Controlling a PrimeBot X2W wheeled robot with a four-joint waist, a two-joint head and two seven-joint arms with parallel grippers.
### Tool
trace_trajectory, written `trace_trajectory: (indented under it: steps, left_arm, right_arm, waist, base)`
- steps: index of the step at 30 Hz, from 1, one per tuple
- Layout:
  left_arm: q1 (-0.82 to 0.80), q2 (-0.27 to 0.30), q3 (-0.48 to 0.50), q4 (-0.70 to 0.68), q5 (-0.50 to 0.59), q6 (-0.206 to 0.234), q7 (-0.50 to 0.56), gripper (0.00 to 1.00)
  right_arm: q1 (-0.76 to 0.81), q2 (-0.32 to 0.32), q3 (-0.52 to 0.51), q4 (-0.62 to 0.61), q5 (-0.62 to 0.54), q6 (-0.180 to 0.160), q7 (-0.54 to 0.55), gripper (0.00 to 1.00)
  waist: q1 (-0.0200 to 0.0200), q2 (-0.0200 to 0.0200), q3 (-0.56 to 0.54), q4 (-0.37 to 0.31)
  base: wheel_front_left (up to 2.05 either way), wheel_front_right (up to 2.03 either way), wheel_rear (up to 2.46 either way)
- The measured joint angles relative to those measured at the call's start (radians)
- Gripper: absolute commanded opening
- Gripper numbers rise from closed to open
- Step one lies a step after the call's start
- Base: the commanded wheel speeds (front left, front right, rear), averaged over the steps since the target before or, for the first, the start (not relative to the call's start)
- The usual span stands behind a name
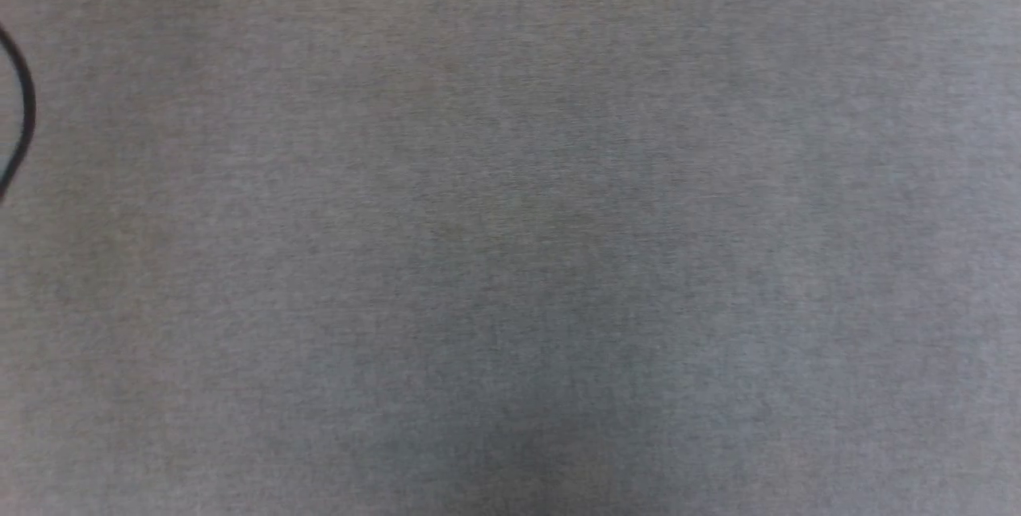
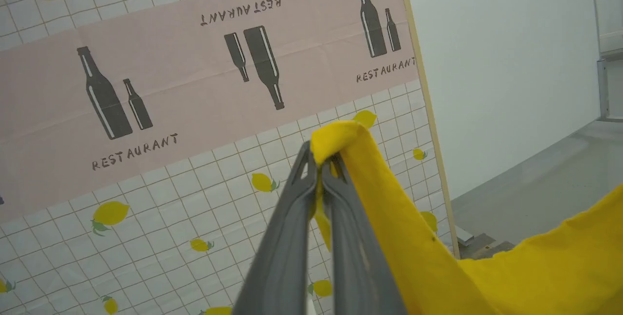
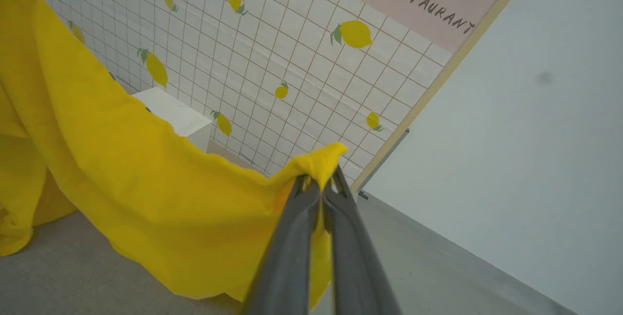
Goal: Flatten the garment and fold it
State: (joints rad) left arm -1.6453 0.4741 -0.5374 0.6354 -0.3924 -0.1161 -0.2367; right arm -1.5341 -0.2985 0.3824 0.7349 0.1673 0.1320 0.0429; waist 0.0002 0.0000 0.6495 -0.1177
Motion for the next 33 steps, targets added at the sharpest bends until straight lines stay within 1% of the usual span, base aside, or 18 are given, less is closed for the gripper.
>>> trace_trajectory:
  steps: [2,5,7,10,12,14,16,20,24,27,31,33]
  left_arm:
    - [0.050,0.022,-0.019,-0.040,-0.019,-0.007,-0.003,0.00]
    - [0.140,0.063,-0.045,-0.129,-0.066,-0.008,0.011,0.00]
    - [0.213,0.098,-0.057,-0.213,-0.114,-0.011,0.045,0.00]
    - [0.345,0.146,-0.056,-0.351,-0.179,-0.010,0.083,0.00]
    - [0.443,0.179,-0.053,-0.443,-0.214,0.009,0.108,0.00]
    - [0.555,0.213,-0.050,-0.551,-0.246,0.046,0.128,0.00]
    - [0.657,0.242,-0.049,-0.641,-0.274,0.084,0.143,0.00]
    - [0.863,0.282,-0.063,-0.793,-0.307,0.170,0.166,0.00]
    - [1.048,0.309,-0.110,-0.874,-0.335,0.233,0.189,0.00]
    - [1.166,0.315,-0.138,-0.881,-0.370,0.272,0.205,0.00]
    - [1.290,0.324,-0.182,-0.846,-0.424,0.304,0.246,0.00]
    - [1.341,0.327,-0.202,-0.824,-0.461,0.311,0.278,0.00]
  right_arm:
    - [0.038,-0.023,0.047,-0.033,0.044,0.000,-0.007,0.00]
    - [0.113,-0.082,0.106,-0.119,0.125,0.000,-0.006,0.00]
    - [0.177,-0.143,0.129,-0.203,0.181,0.000,0.011,0.00]
    - [0.297,-0.231,0.116,-0.325,0.250,0.000,0.042,0.00]
    - [0.394,-0.277,0.085,-0.400,0.282,0.000,0.065,0.00]
    - [0.515,-0.309,0.035,-0.473,0.306,0.000,0.089,0.00]
    - [0.631,-0.325,-0.011,-0.534,0.313,0.000,0.109,0.00]
    - [0.870,-0.319,-0.113,-0.643,0.315,0.000,0.145,0.00]
    - [1.062,-0.278,-0.201,-0.732,0.297,0.000,0.178,0.00]
    - [1.192,-0.236,-0.243,-0.769,0.288,0.000,0.209,0.00]
    - [1.341,-0.210,-0.264,-0.784,0.279,0.000,0.258,0.00]
    - [1.401,-0.205,-0.266,-0.783,0.277,0.000,0.282,0.00]
  waist:
    - [0.0000,0.0000,-0.006,0.010]
    - [-0.0001,0.0000,-0.025,0.019]
    - [-0.0001,0.0000,-0.041,0.027]
    - [-0.0001,0.0000,-0.067,0.040]
    - [-0.0001,0.0000,-0.085,0.048]
    - [-0.0001,0.0000,-0.107,0.055]
    - [-0.0002,0.0000,-0.128,0.061]
    - [-0.0002,0.0000,-0.174,0.070]
    - [-0.0002,0.0000,-0.218,0.077]
    - [-0.0002,0.0000,-0.248,0.080]
    - [-0.0003,0.0000,-0.288,0.083]
    - [-0.0003,0.0000,-0.307,0.085]
  base:
    - [0.00,0.00,0.00]
    - [0.00,0.00,0.00]
    - [0.00,0.00,0.00]
    - [0.00,0.00,0.00]
    - [0.00,0.00,0.00]
    - [0.00,0.00,0.00]
    - [0.00,0.00,0.00]
    - [0.00,0.00,0.00]
    - [0.00,0.00,0.00]
    - [0.00,0.00,0.00]
    - [0.00,0.00,0.00]
    - [0.00,0.00,0.00]
